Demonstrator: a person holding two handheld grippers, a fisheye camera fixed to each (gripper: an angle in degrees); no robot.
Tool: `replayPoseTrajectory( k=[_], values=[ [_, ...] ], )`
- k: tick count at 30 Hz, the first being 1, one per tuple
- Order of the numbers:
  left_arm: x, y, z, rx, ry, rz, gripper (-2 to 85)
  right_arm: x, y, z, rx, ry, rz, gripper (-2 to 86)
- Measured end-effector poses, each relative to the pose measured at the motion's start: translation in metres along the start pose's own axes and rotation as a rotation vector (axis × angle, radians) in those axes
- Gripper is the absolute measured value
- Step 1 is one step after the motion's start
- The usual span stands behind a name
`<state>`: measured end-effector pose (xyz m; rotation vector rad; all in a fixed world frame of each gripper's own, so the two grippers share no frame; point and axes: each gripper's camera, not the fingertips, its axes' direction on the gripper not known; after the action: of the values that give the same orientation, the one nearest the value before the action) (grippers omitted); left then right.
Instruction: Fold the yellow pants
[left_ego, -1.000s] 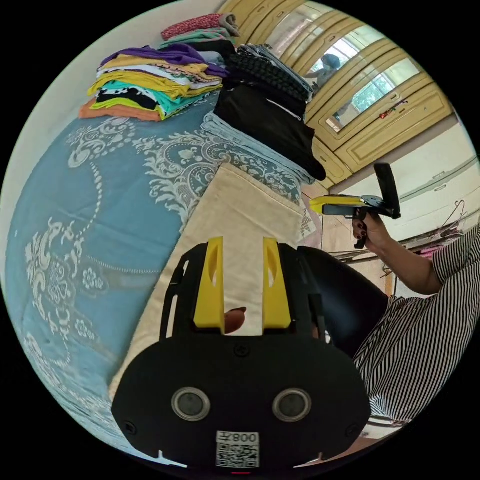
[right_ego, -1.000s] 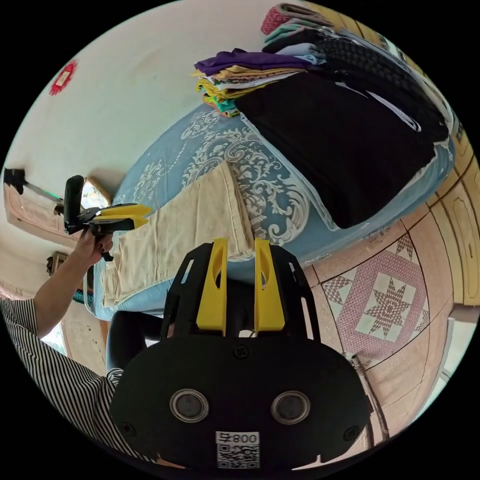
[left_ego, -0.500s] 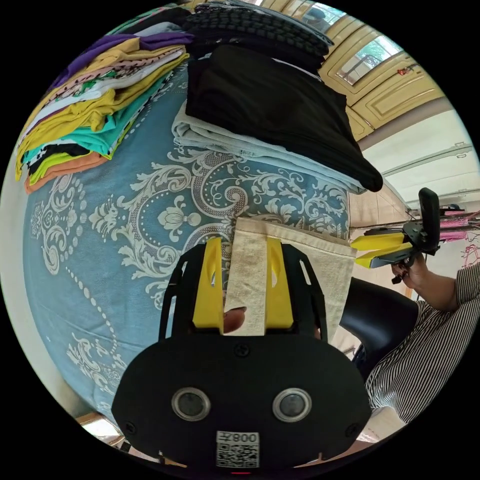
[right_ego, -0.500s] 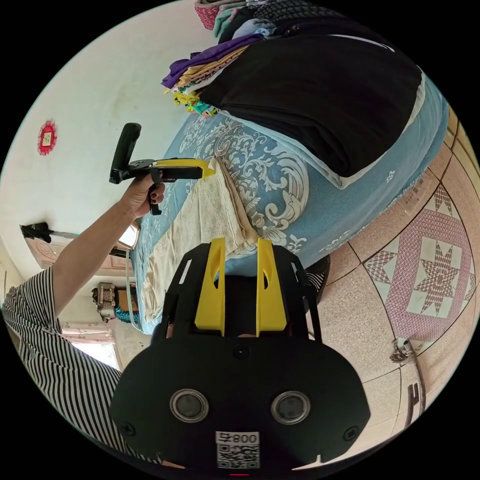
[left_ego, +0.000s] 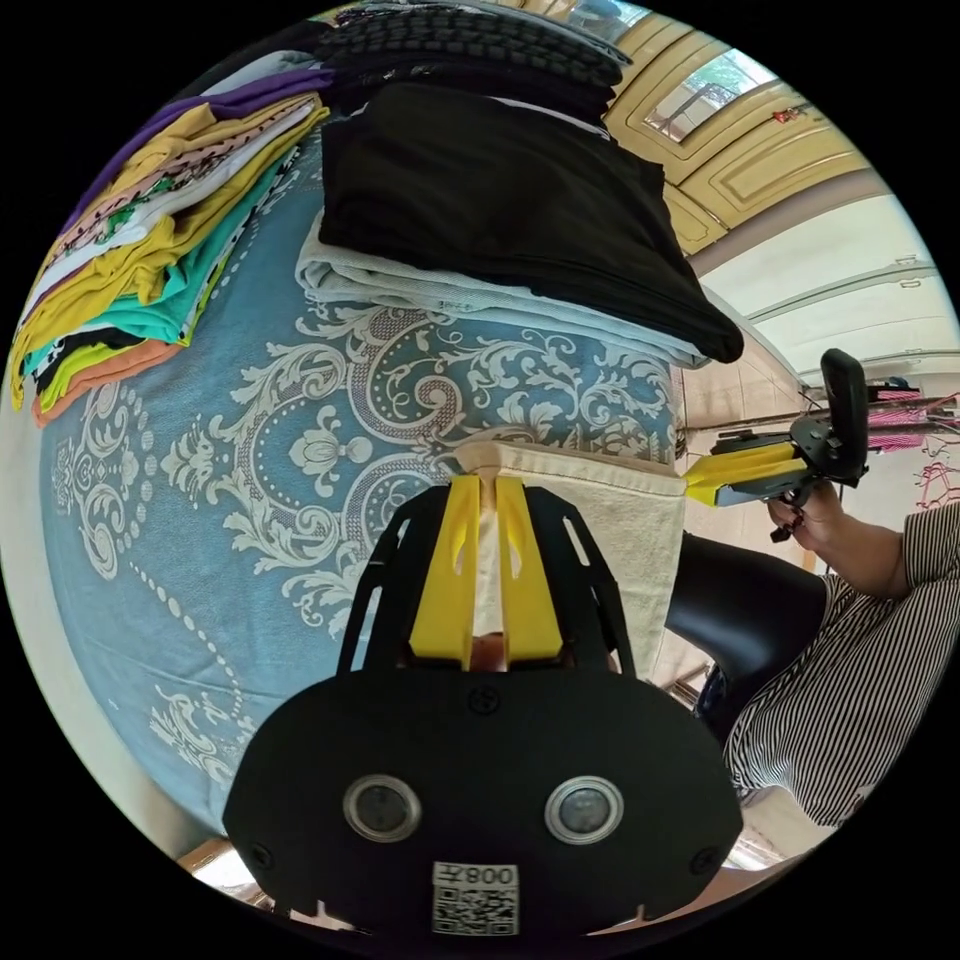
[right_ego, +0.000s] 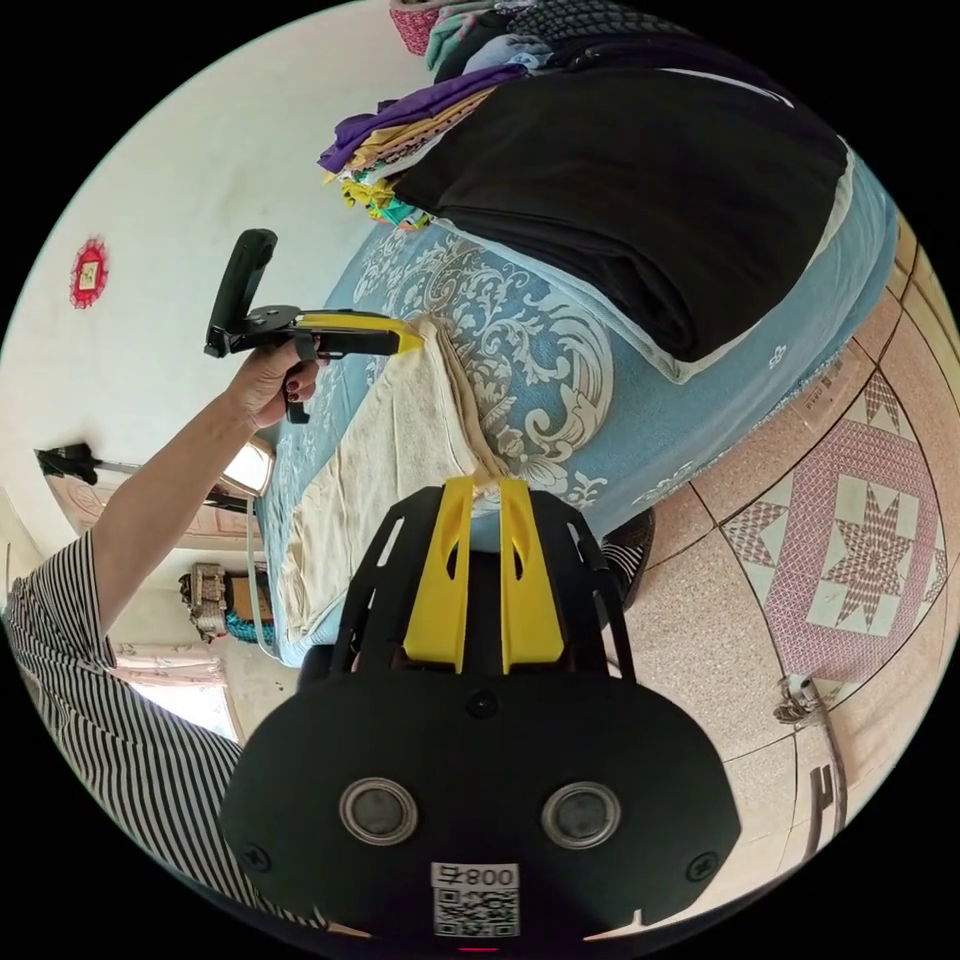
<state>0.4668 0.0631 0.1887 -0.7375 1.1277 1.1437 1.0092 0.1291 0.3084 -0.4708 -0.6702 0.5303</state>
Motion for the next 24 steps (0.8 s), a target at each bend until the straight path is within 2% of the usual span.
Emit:
replayPoseTrajectory(
  k=[5,12,18,24],
  values=[
    [-0.006,-0.007,-0.006,0.048,0.018,-0.004,1.9,0.010,-0.001,-0.011,0.013,-0.019,-0.042,1.3],
    [-0.010,-0.013,-0.014,0.080,-0.011,-0.018,2.7,0.019,-0.002,-0.018,0.039,-0.057,-0.050,1.7],
    [-0.015,-0.025,0.002,0.024,-0.067,-0.050,6.5,0.045,0.005,-0.014,0.072,-0.050,0.058,7.6],
    [-0.031,-0.029,0.011,-0.040,-0.023,-0.077,10.0,0.049,0.000,-0.003,0.075,-0.123,0.086,10.2]
  ],
)
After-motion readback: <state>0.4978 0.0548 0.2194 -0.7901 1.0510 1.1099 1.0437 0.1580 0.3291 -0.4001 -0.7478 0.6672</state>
